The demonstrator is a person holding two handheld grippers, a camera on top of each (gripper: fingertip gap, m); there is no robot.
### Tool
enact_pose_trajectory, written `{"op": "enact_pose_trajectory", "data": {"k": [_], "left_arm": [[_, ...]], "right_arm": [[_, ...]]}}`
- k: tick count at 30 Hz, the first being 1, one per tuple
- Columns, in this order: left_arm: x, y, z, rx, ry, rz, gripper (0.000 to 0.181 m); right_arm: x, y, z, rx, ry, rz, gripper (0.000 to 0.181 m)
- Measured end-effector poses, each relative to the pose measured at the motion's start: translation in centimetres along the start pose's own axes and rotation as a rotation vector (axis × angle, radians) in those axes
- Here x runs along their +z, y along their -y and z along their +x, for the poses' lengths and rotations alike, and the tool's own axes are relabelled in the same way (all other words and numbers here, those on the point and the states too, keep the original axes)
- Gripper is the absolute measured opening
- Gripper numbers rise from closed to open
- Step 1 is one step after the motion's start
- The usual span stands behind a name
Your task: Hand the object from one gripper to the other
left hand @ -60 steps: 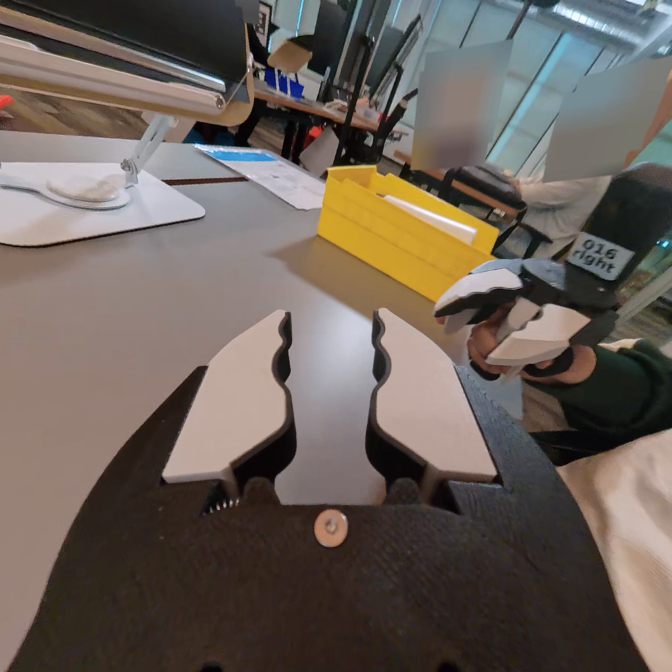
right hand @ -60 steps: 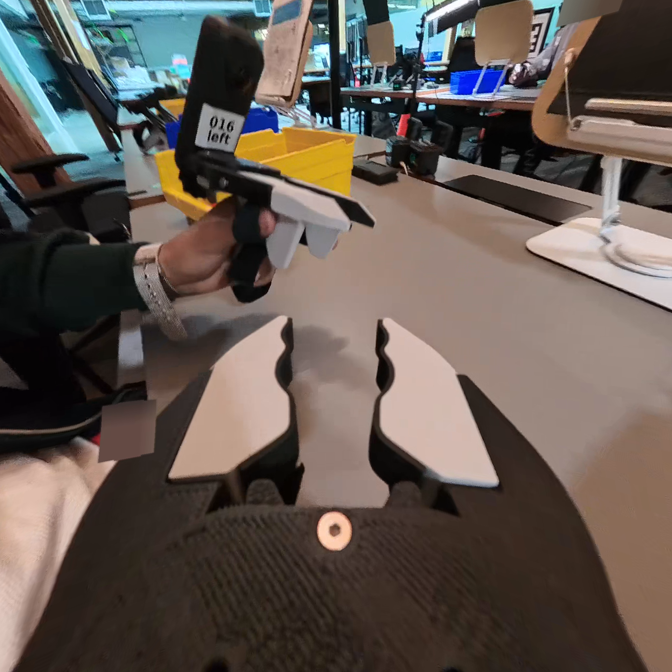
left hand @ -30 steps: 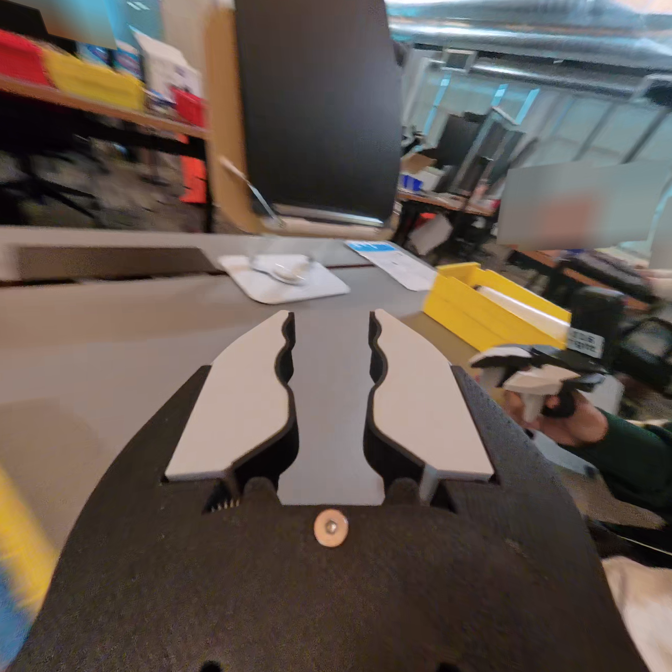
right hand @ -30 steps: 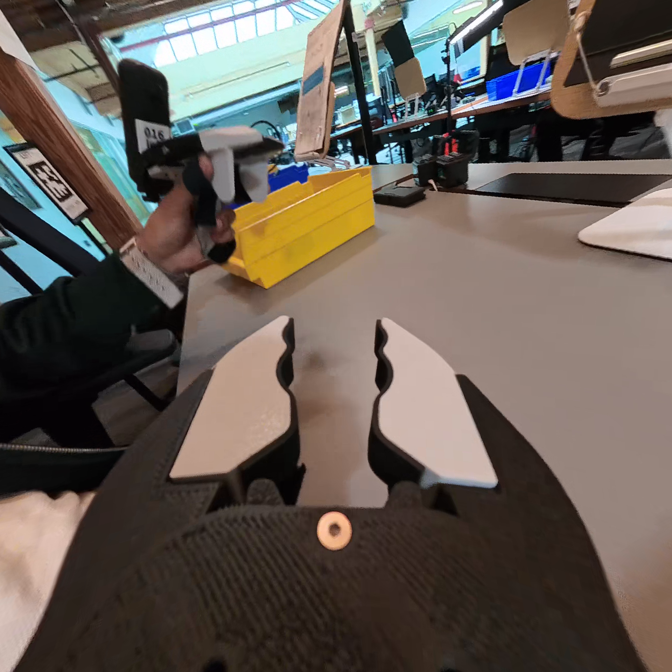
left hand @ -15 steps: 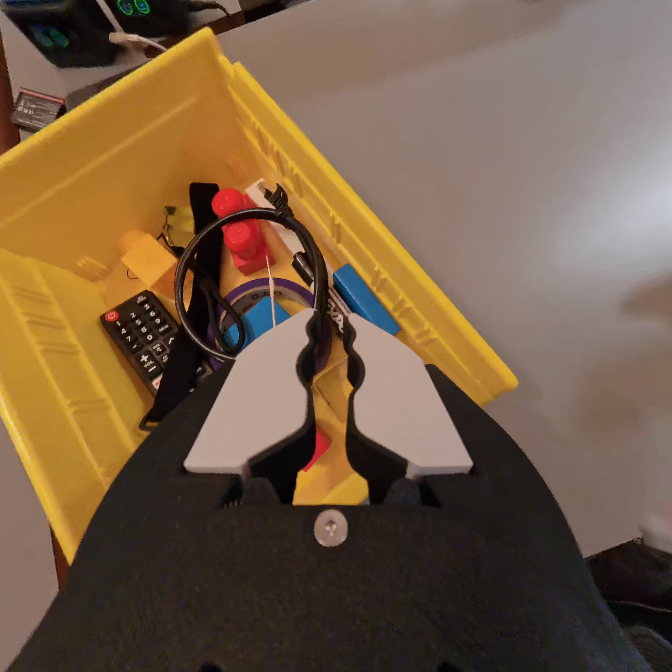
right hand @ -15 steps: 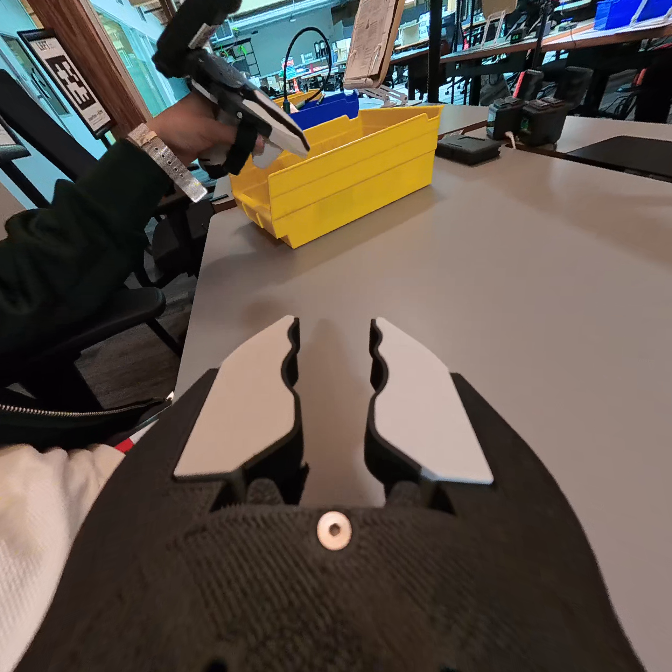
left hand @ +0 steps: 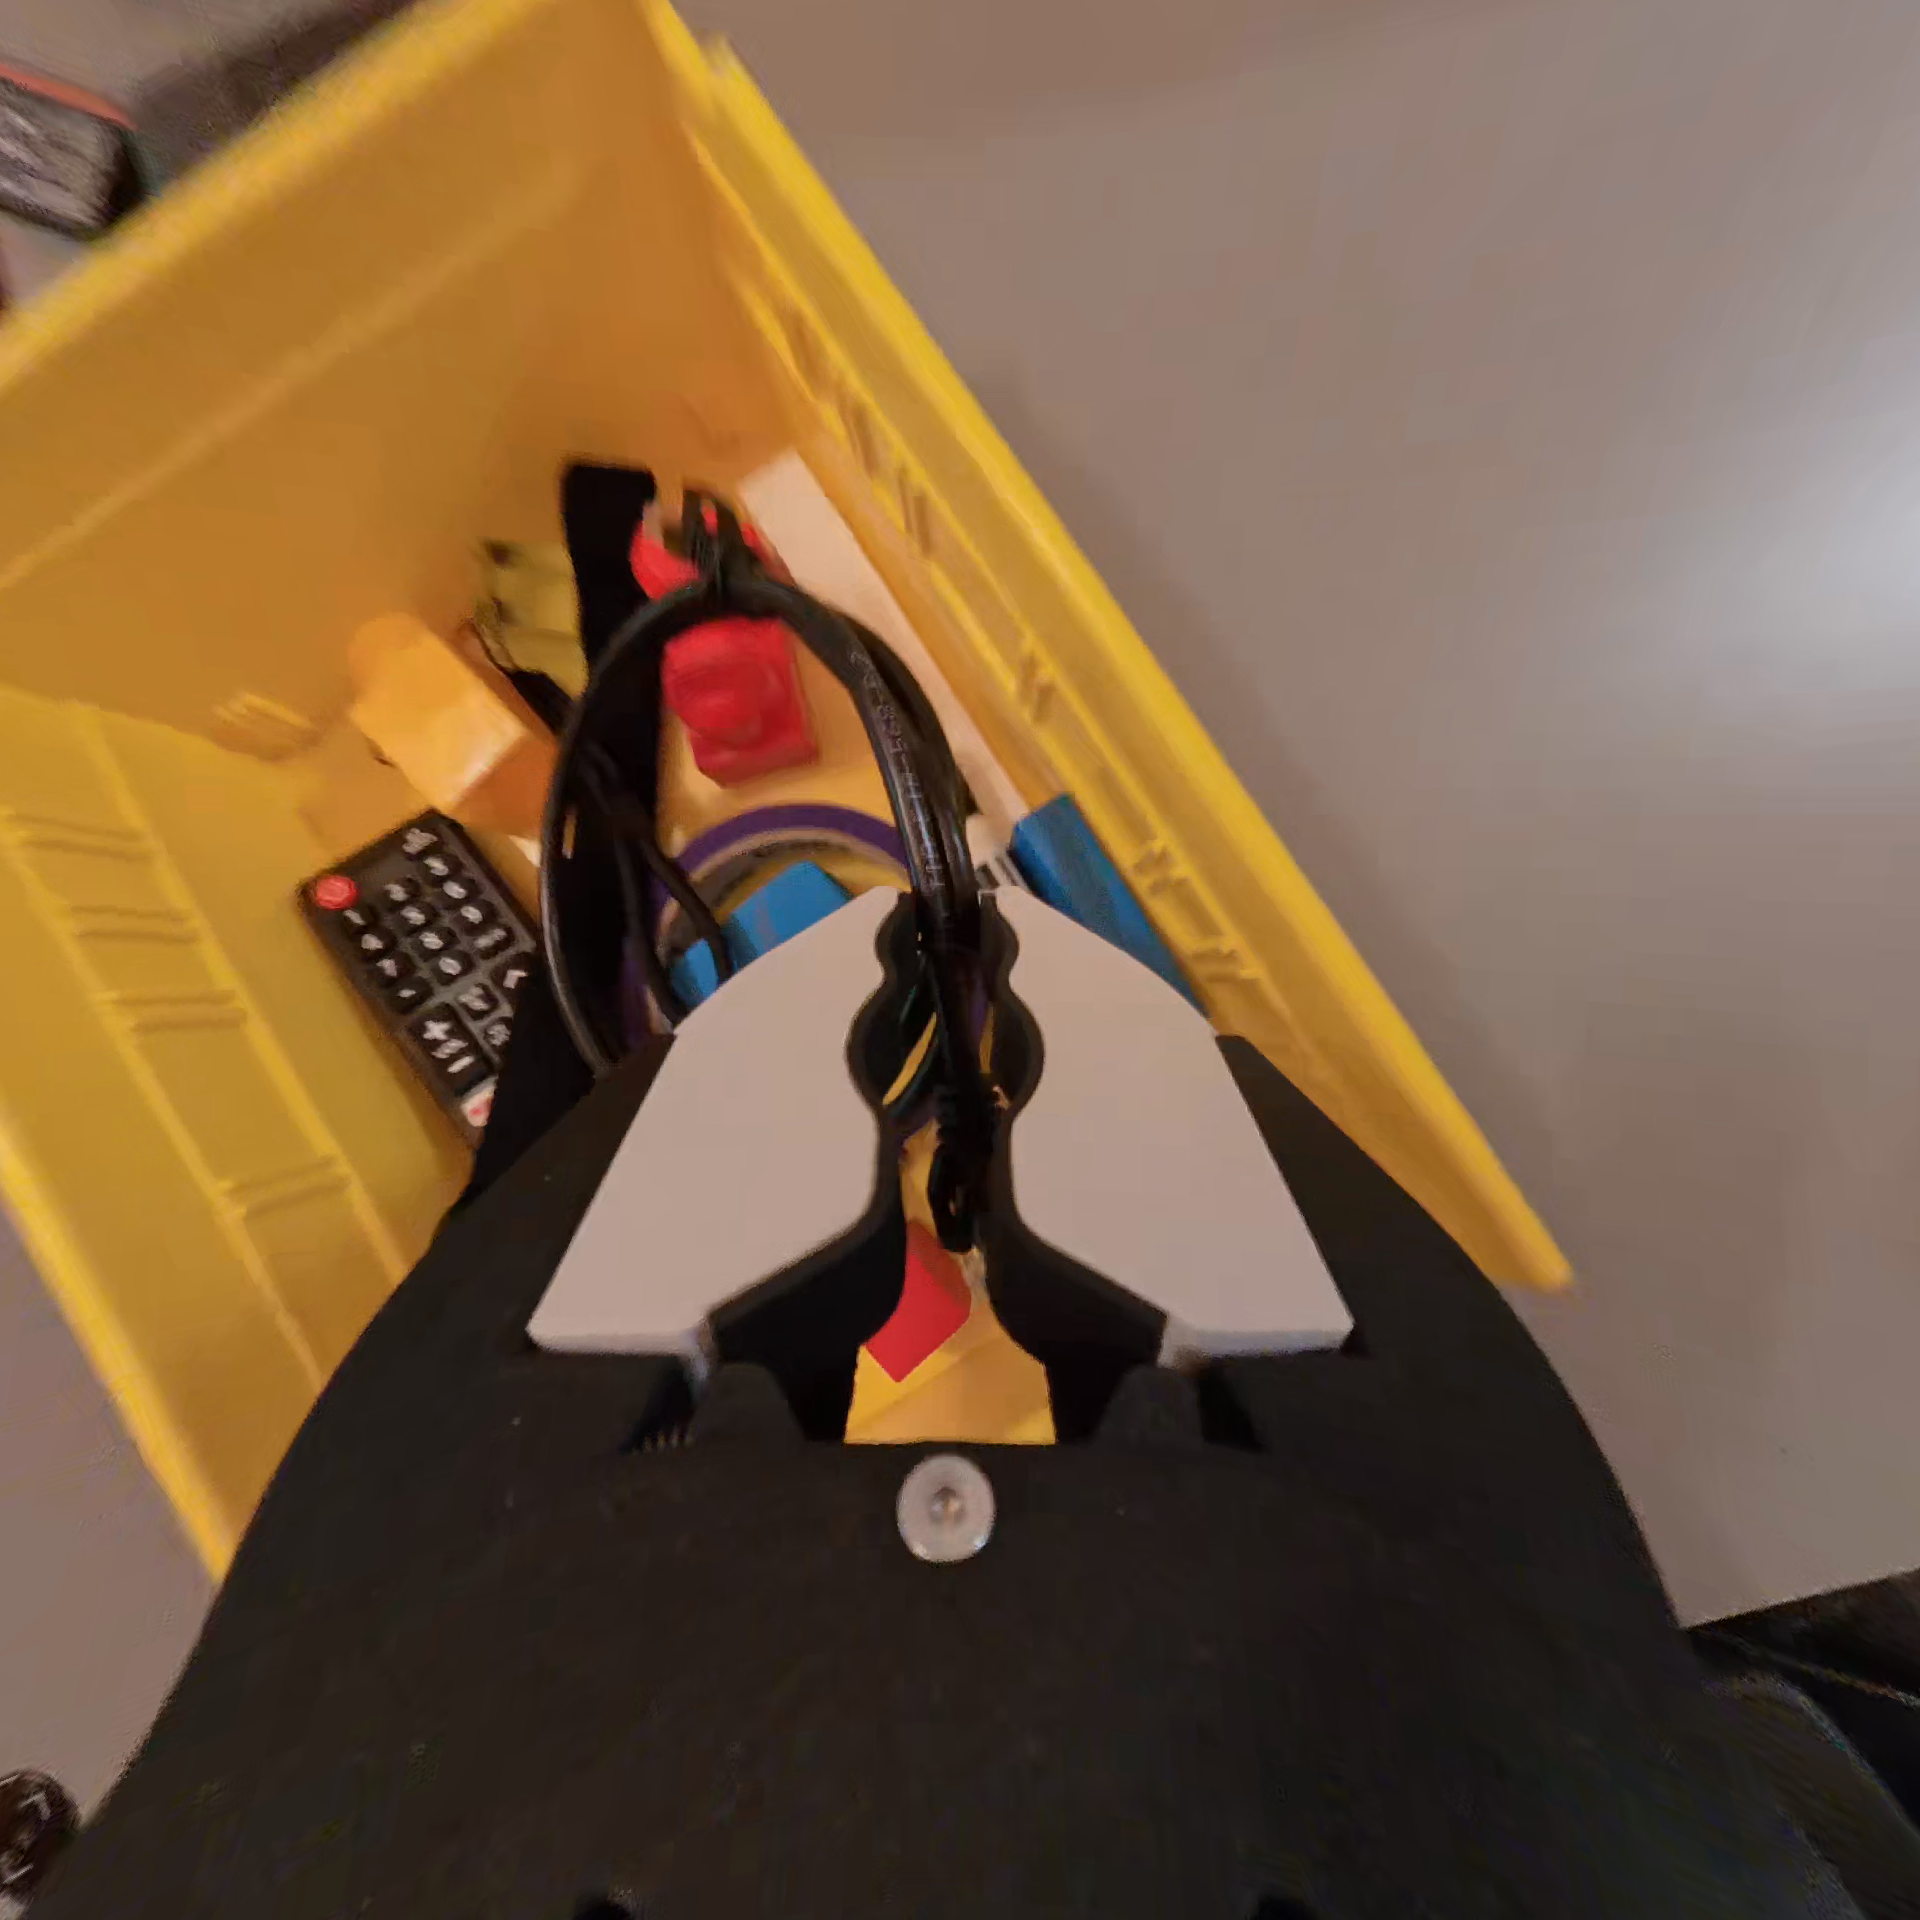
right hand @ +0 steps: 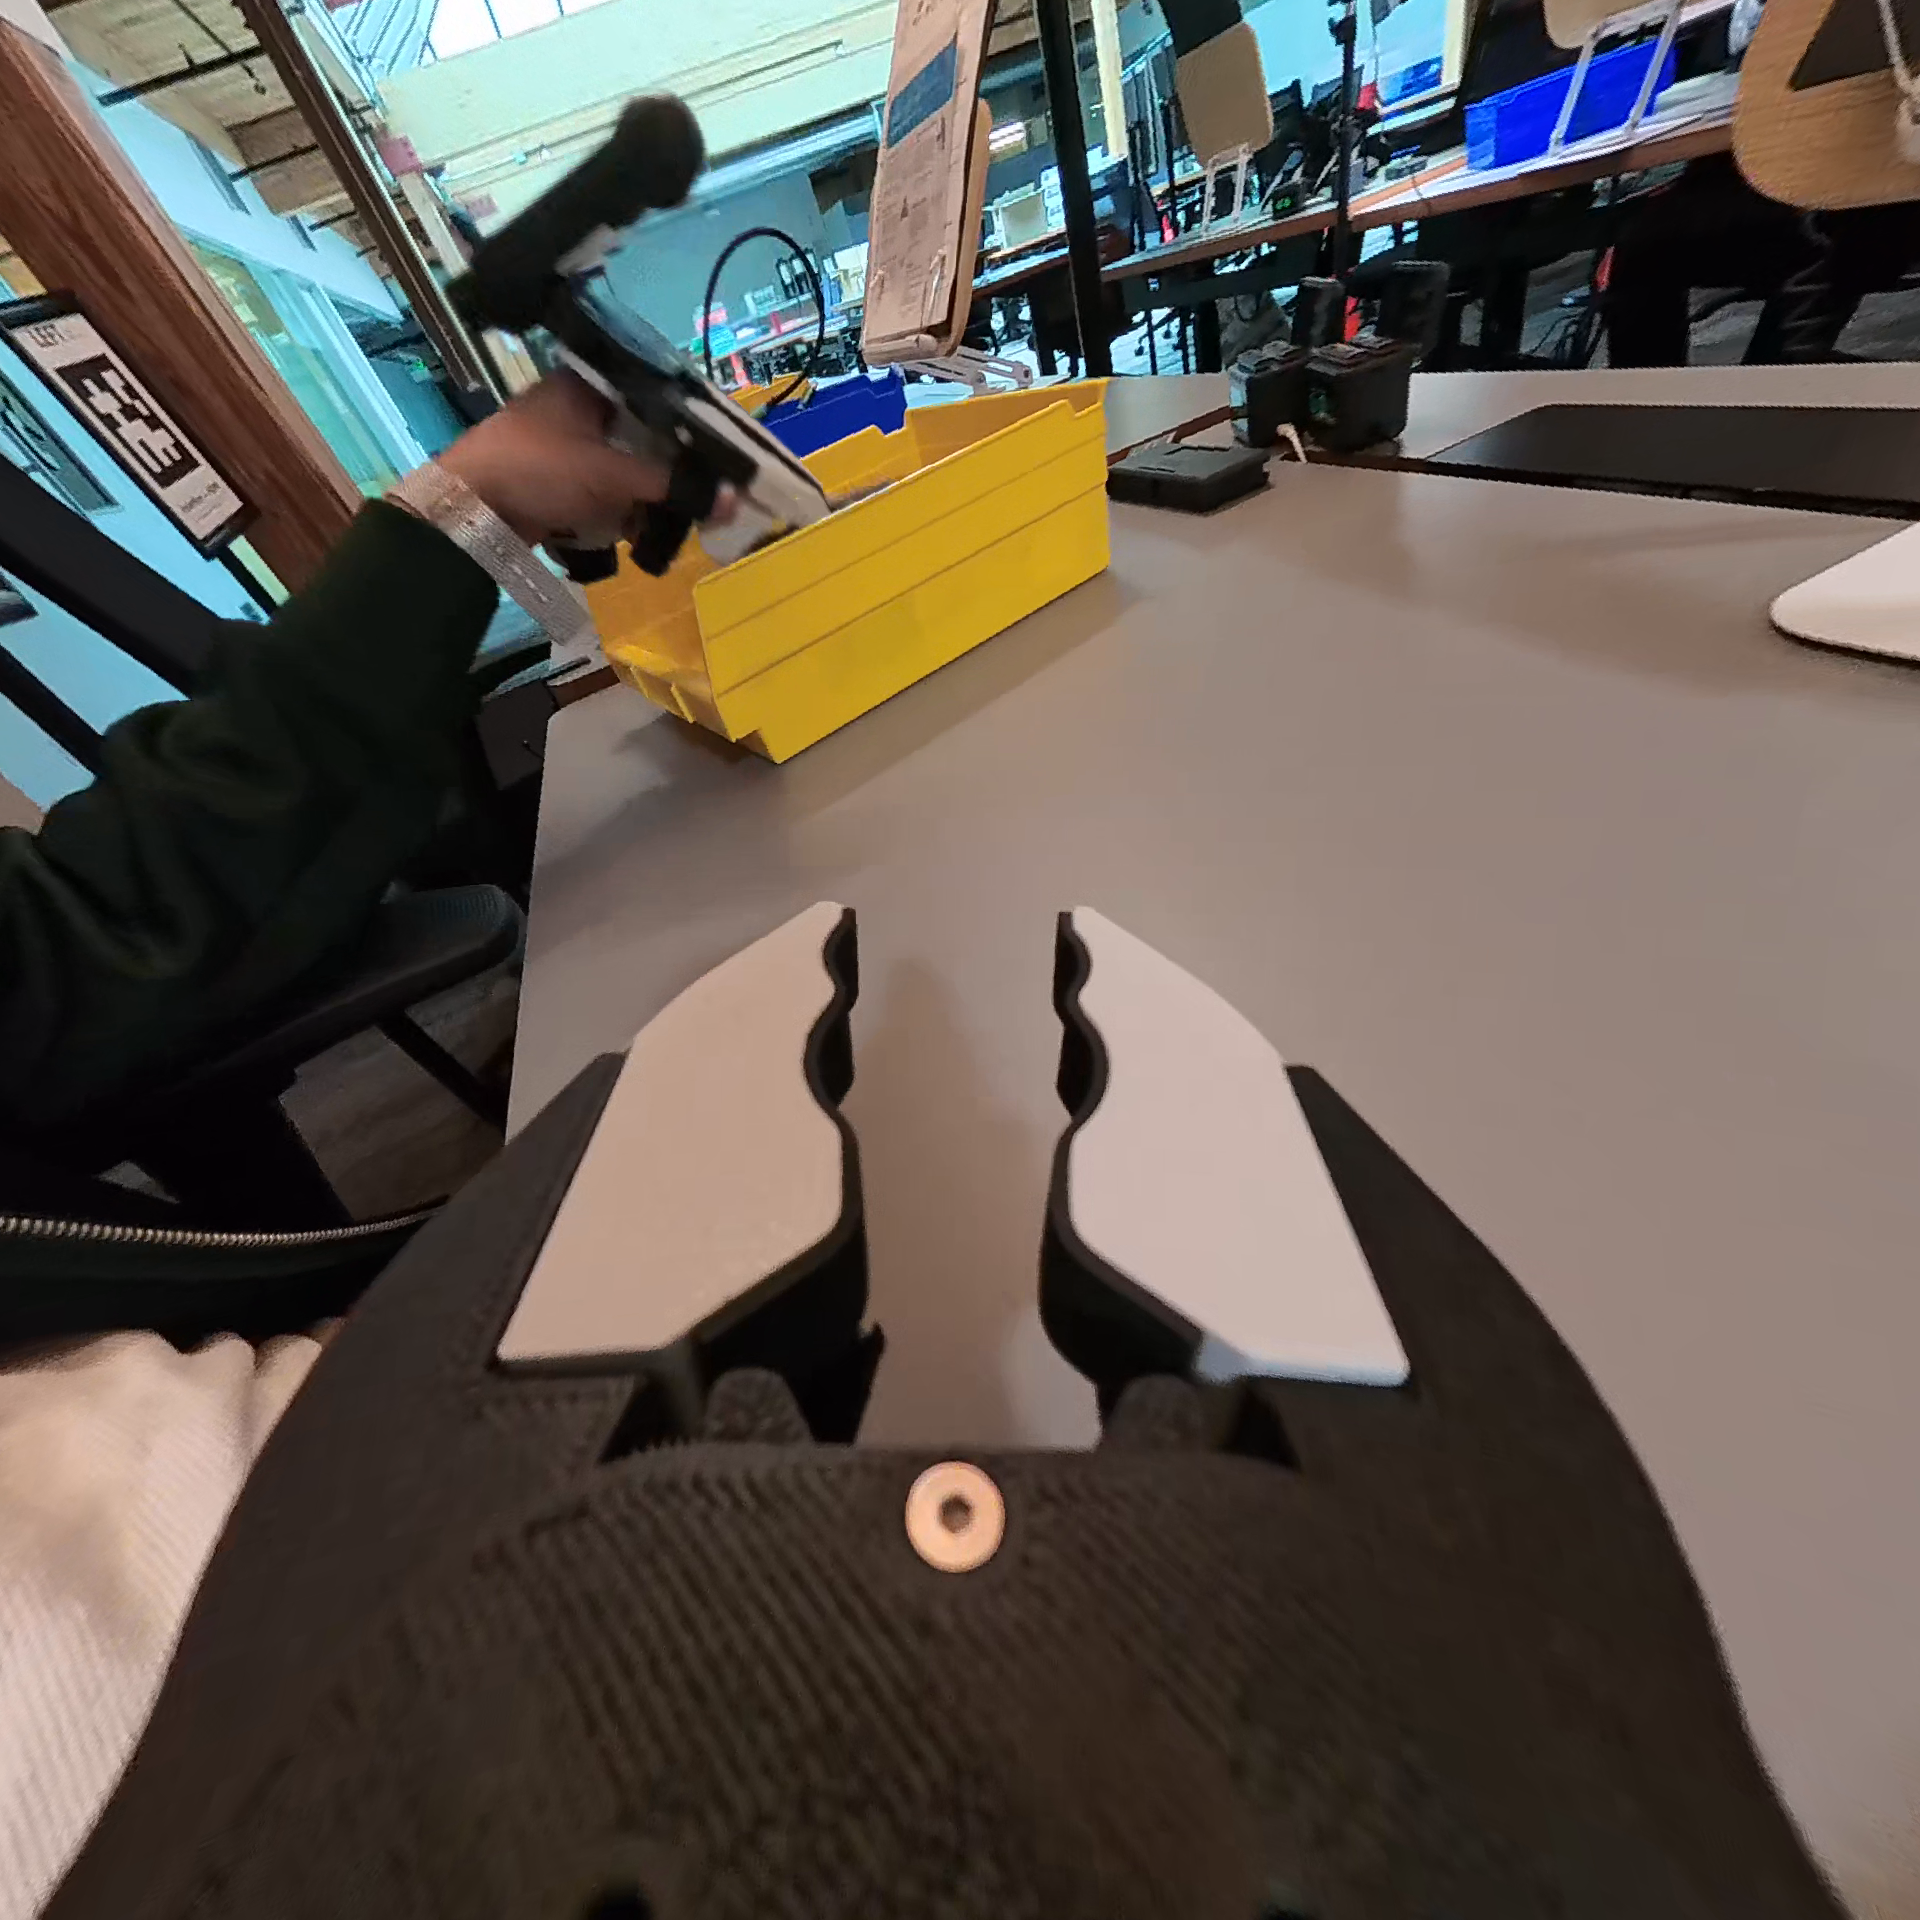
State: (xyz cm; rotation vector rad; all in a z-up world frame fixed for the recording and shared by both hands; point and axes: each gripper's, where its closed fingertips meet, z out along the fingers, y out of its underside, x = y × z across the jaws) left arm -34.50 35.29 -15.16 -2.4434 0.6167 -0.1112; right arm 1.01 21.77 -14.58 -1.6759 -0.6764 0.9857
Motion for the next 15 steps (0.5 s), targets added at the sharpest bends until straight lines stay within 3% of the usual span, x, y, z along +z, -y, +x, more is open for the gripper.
{"op": "enact_pose_trajectory", "data": {"k": [1,5,10,12,15], "left_arm": [[-1.4,1.1,-0.2,-0.023,-0.004,0.064,0.013],[-8.4,5.9,-0.1,-0.065,-0.047,0.433,0.012],[-17.1,10.9,6.3,-0.070,-0.482,0.903,0.011],[-18.6,12.0,9.9,-0.019,-0.657,0.966,0.011],[-17.5,13.3,15.5,0.072,-0.803,0.946,0.011]], "right_arm": [[-0.1,0.0,0.1,-0.001,-0.005,0.000,0.036],[-0.2,-0.2,0.0,-0.005,-0.016,-0.007,0.036],[0.0,-0.4,-0.3,-0.029,-0.011,-0.019,0.037],[0.0,-0.3,-0.5,-0.040,0.000,-0.013,0.037],[-0.5,0.8,-0.9,-0.053,0.026,0.044,0.040]]}}
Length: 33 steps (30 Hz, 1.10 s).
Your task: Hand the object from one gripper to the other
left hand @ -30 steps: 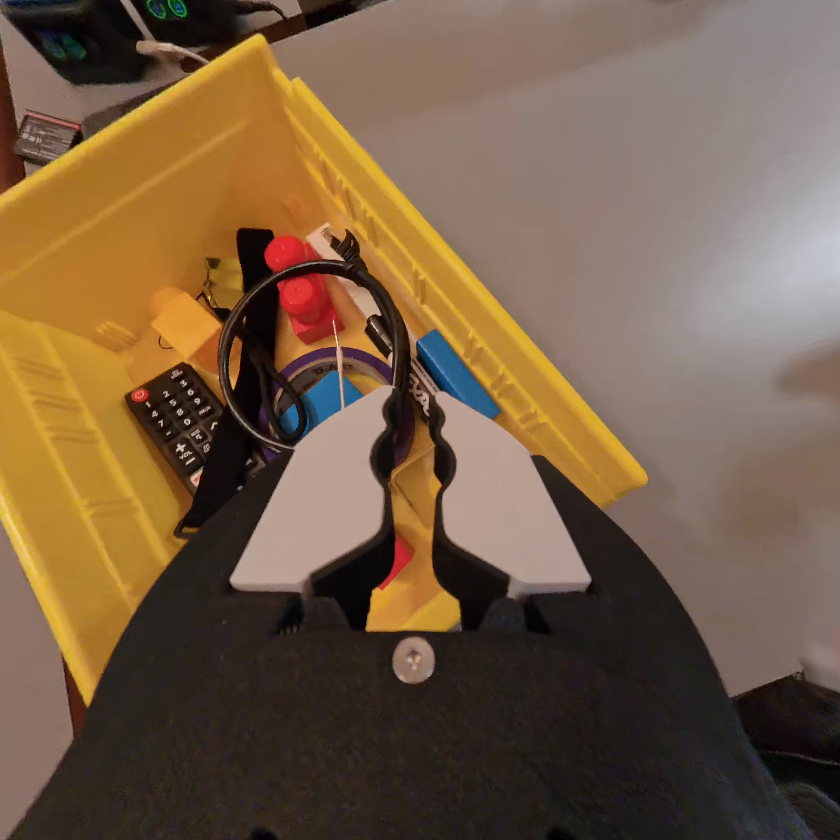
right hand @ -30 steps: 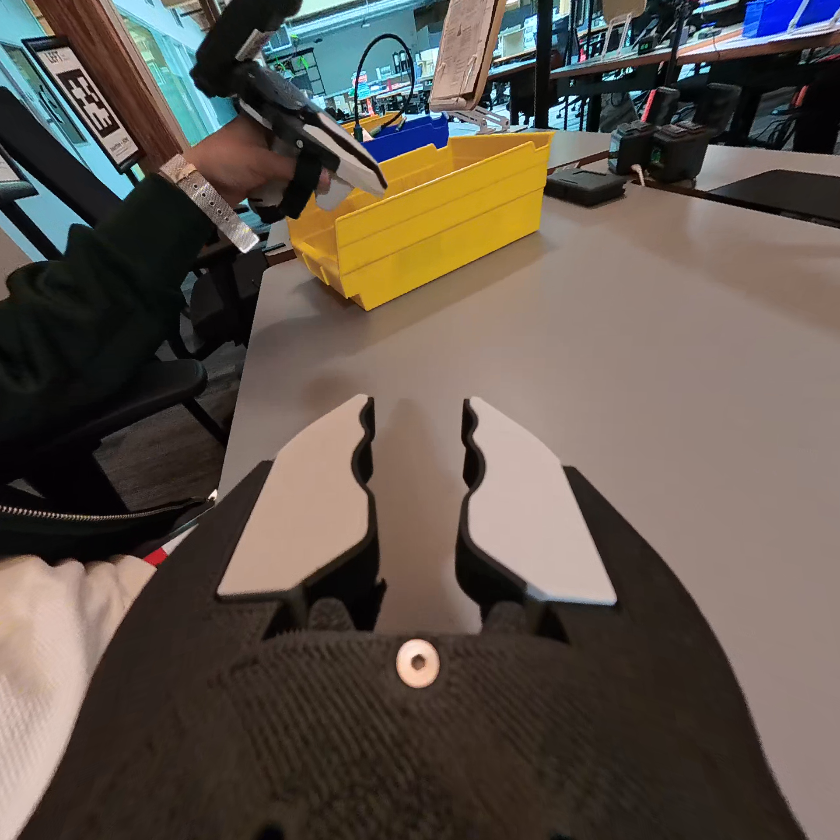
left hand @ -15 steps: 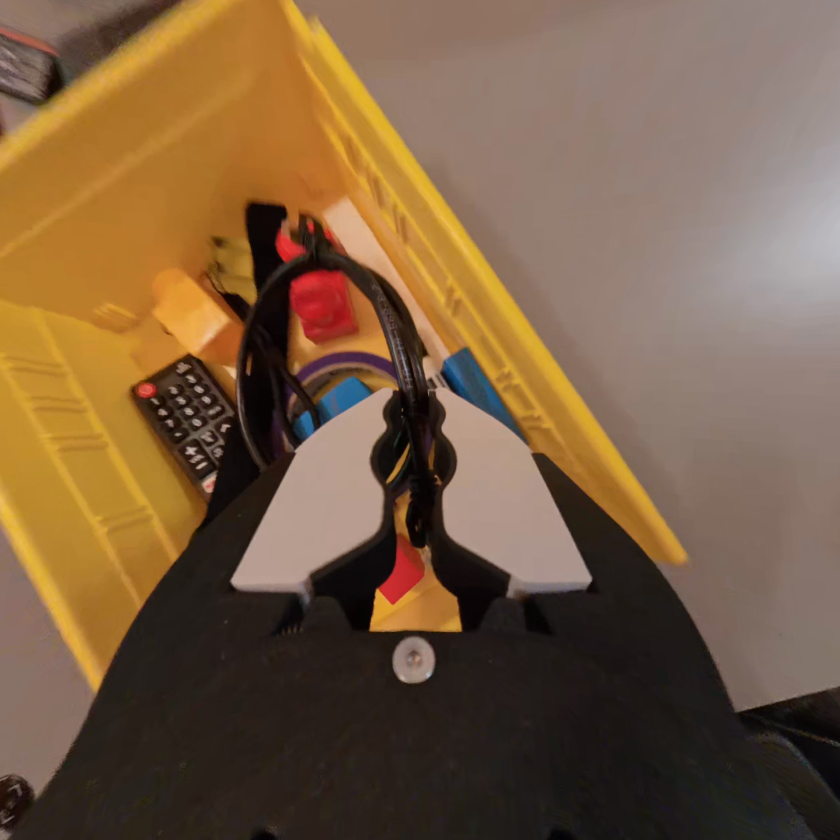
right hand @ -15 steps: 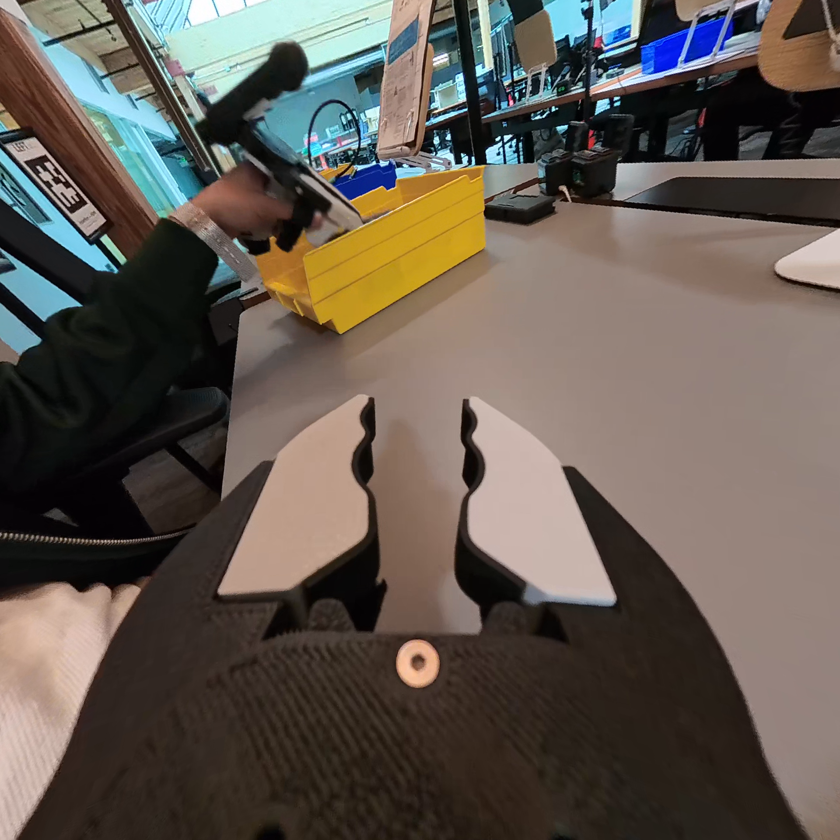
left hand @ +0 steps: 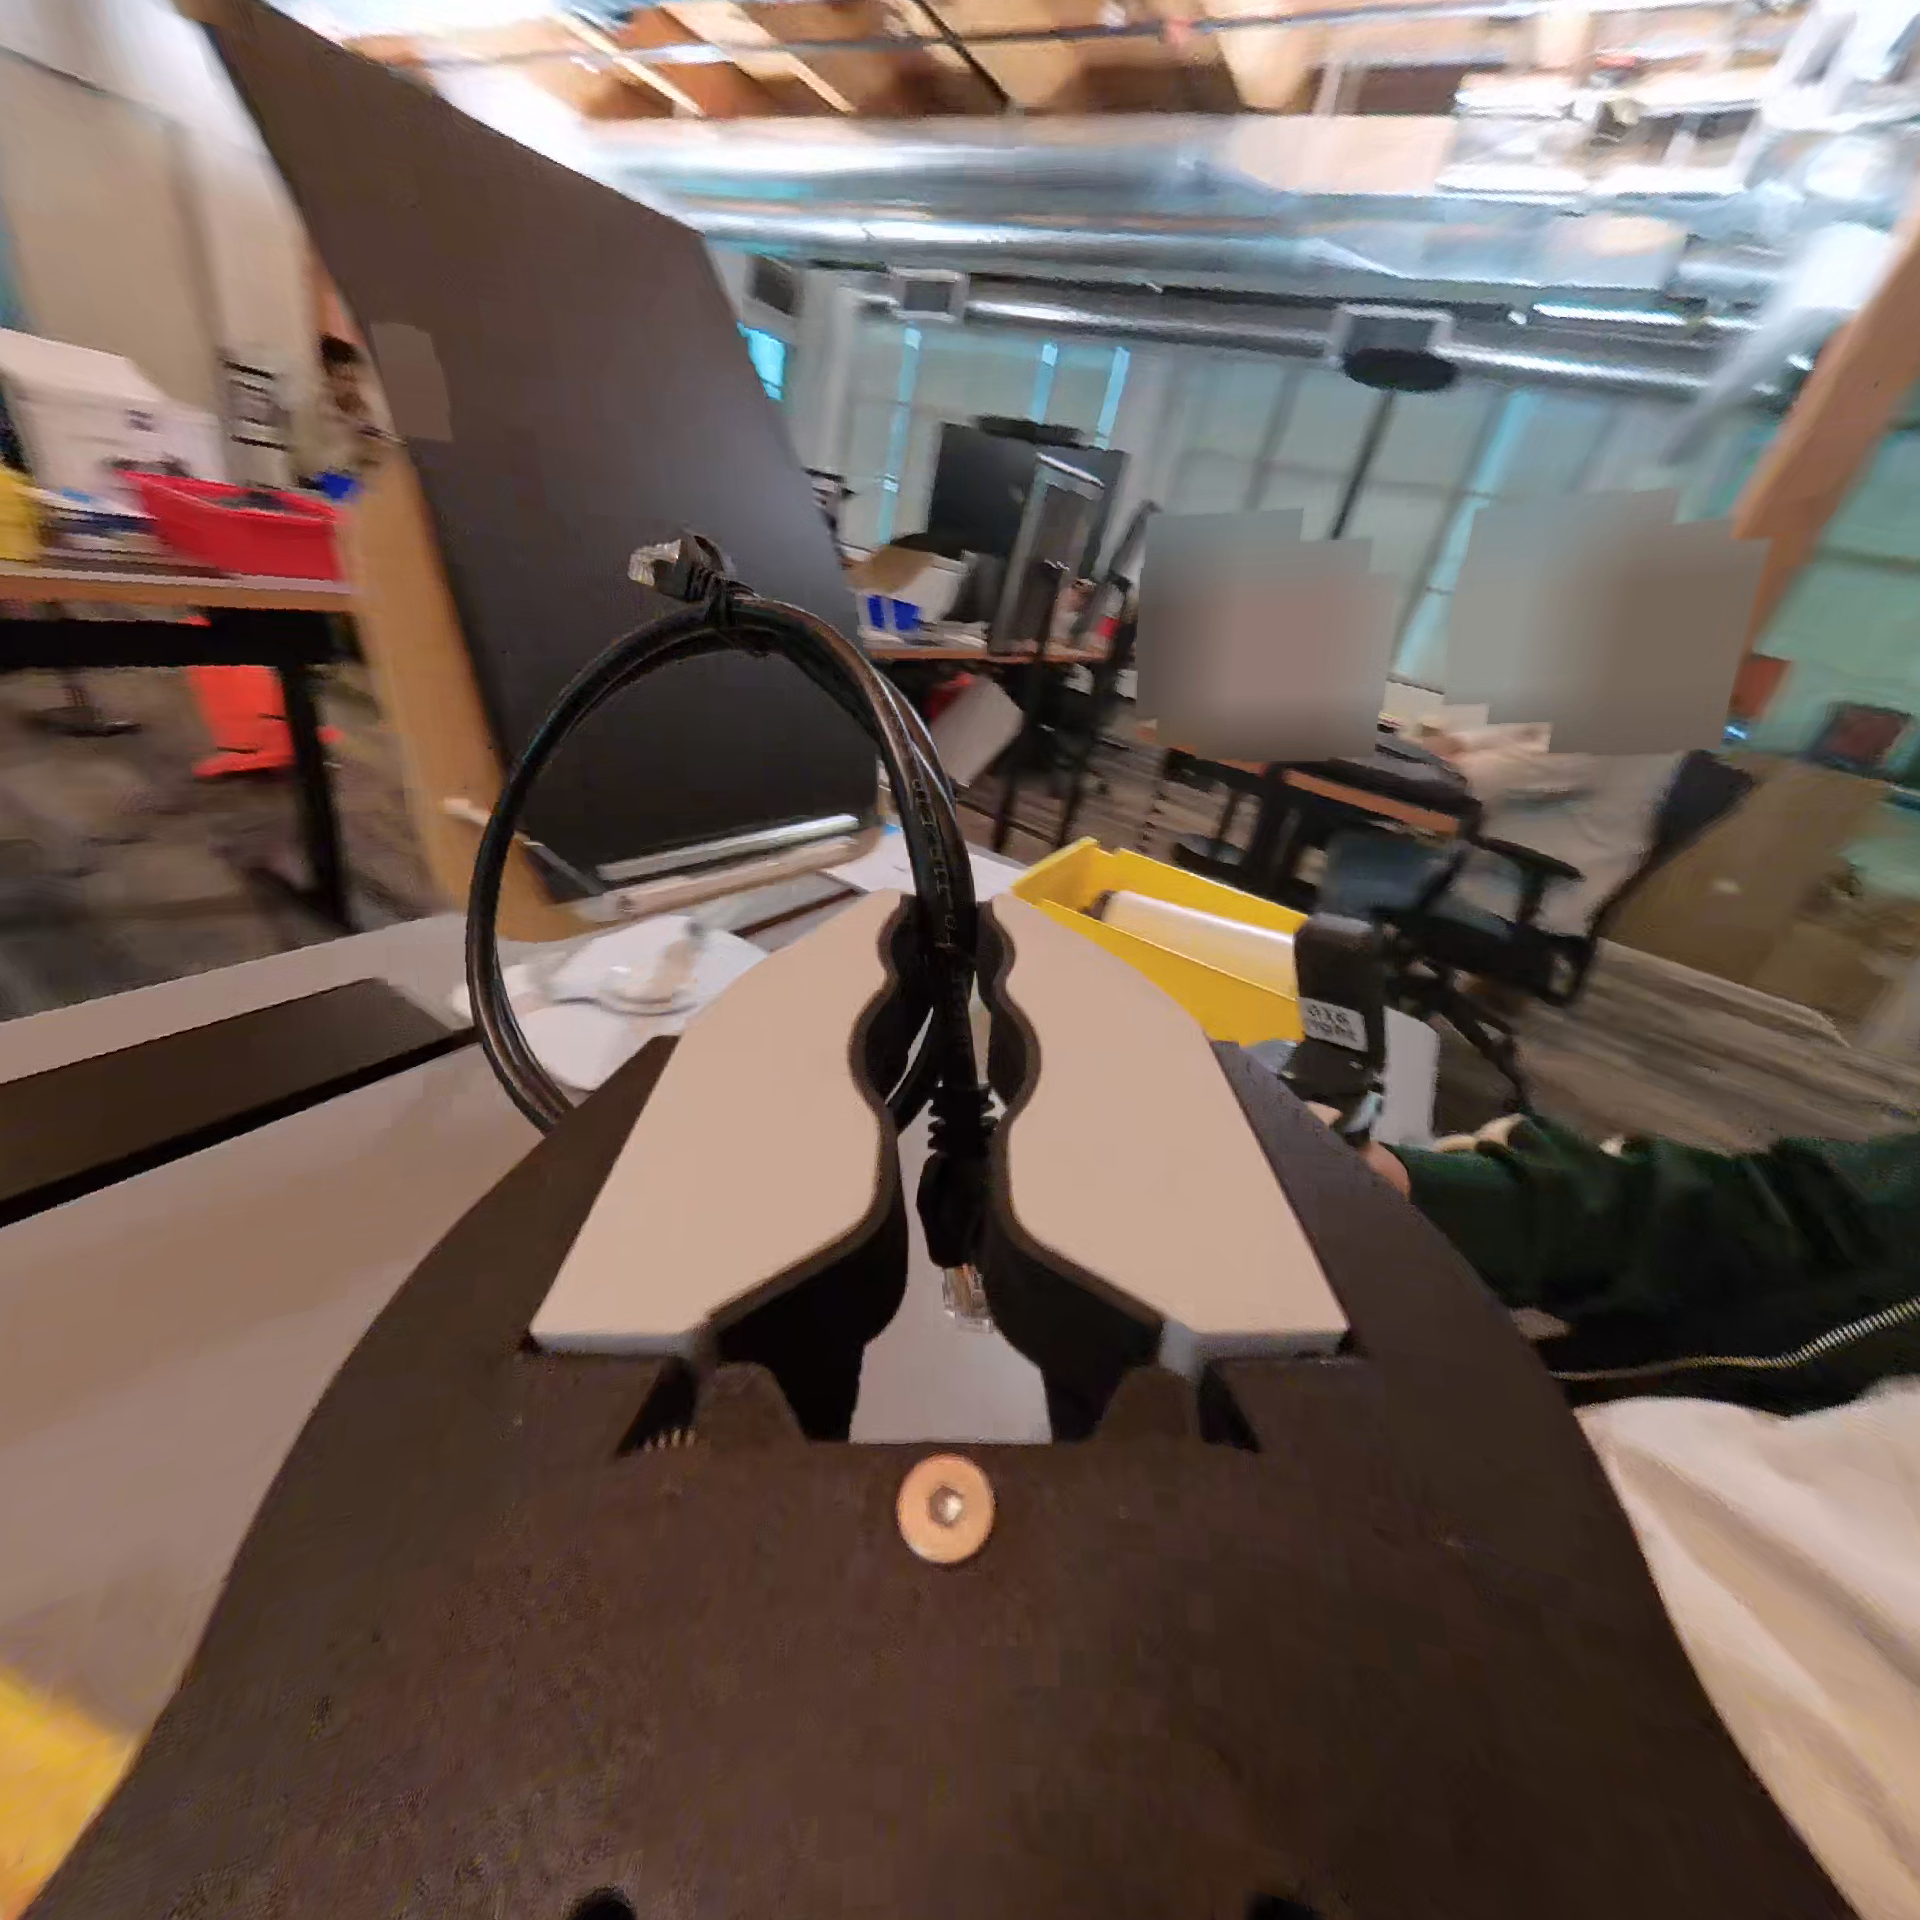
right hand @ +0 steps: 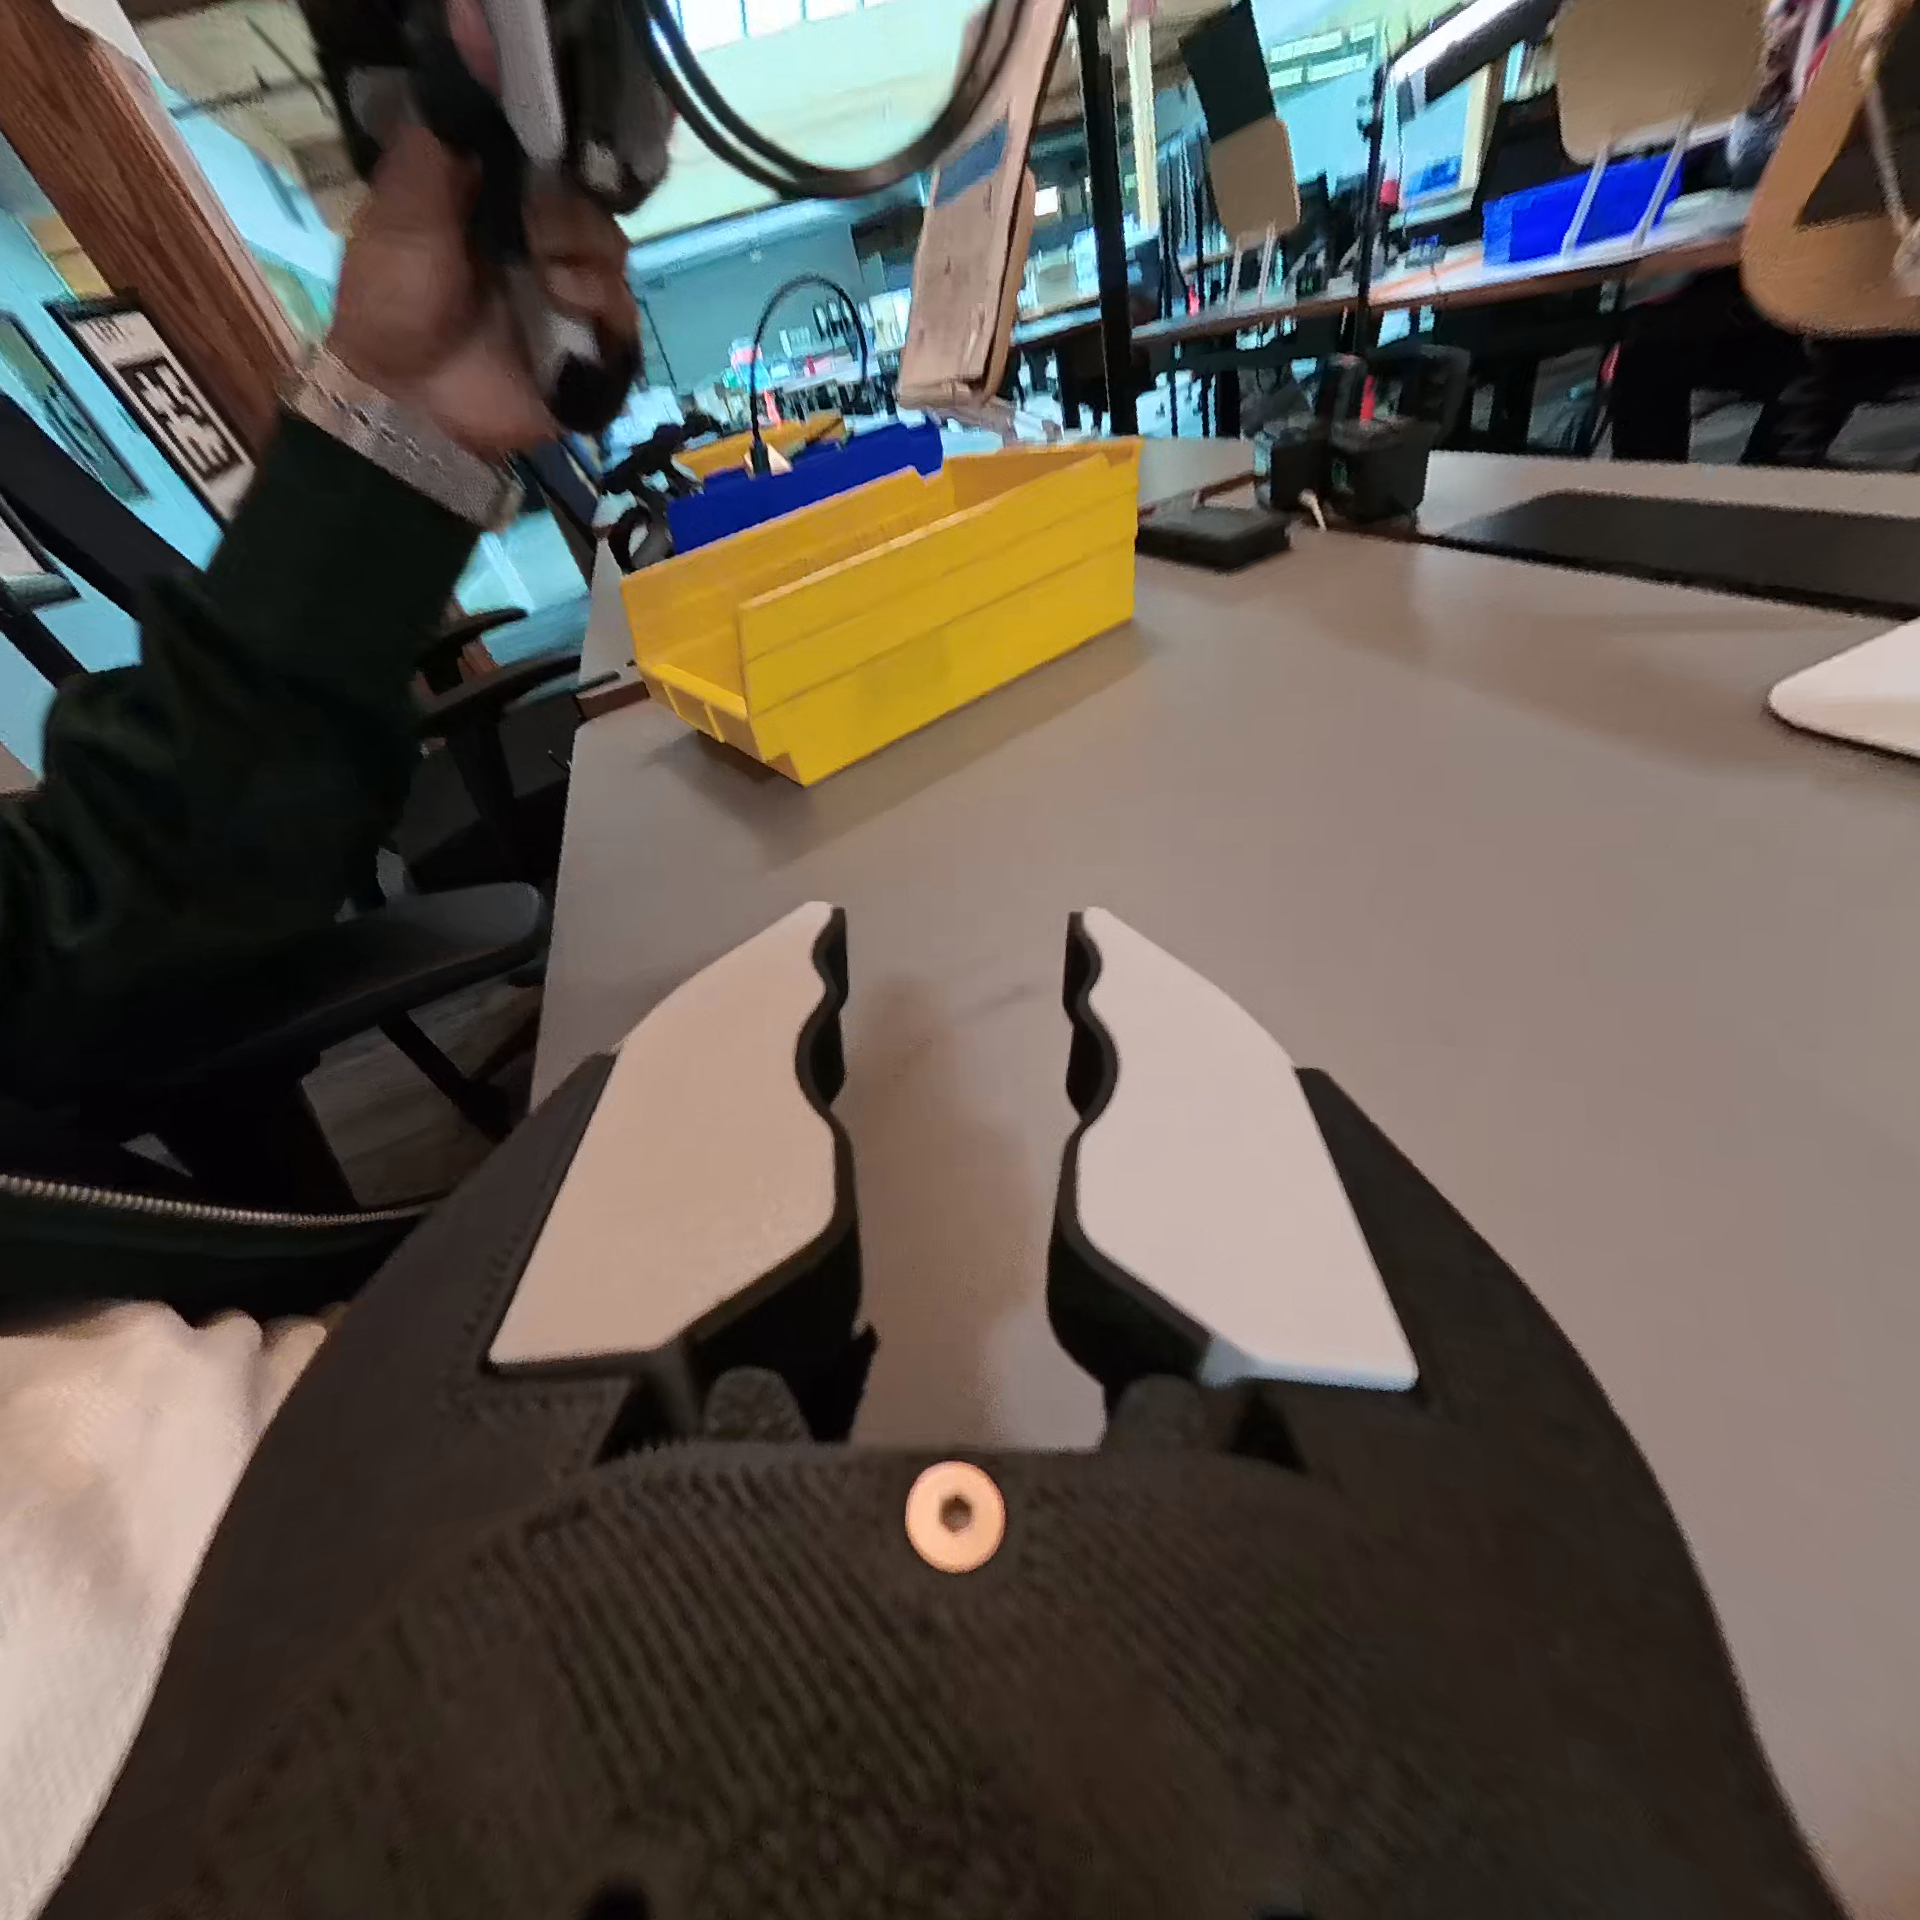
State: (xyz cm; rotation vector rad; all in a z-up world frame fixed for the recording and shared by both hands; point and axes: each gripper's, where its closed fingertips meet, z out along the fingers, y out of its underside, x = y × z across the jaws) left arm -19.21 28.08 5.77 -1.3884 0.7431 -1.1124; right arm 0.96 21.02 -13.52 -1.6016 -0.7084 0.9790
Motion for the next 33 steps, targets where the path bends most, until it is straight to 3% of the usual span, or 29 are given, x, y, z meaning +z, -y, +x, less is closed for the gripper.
{"op": "enact_pose_trajectory", "data": {"k": [6,11,19,26,30,33], "left_arm": [[11.2,-8.7,5.2,-0.118,-0.244,-0.068,0.010],[16.2,-16.6,9.3,-0.028,-0.296,-0.179,0.011],[17.9,-21.9,12.5,0.144,-0.334,-0.288,0.011],[18.0,-24.0,13.3,0.196,-0.372,-0.356,0.011],[17.9,-24.9,12.9,0.171,-0.381,-0.392,0.011],[17.9,-24.7,13.0,0.130,-0.404,-0.365,0.029]], "right_arm": [[-3.8,3.6,4.3,0.133,-0.184,0.274,0.048],[-6.1,5.2,5.3,0.336,-0.083,0.442,0.048],[-6.4,5.0,5.5,0.689,0.136,0.544,0.050],[-6.0,5.2,4.2,0.643,0.205,0.522,0.015],[-5.6,5.1,3.4,0.620,0.228,0.487,0.008],[-5.5,5.5,2.6,0.531,0.215,0.454,0.006]]}}
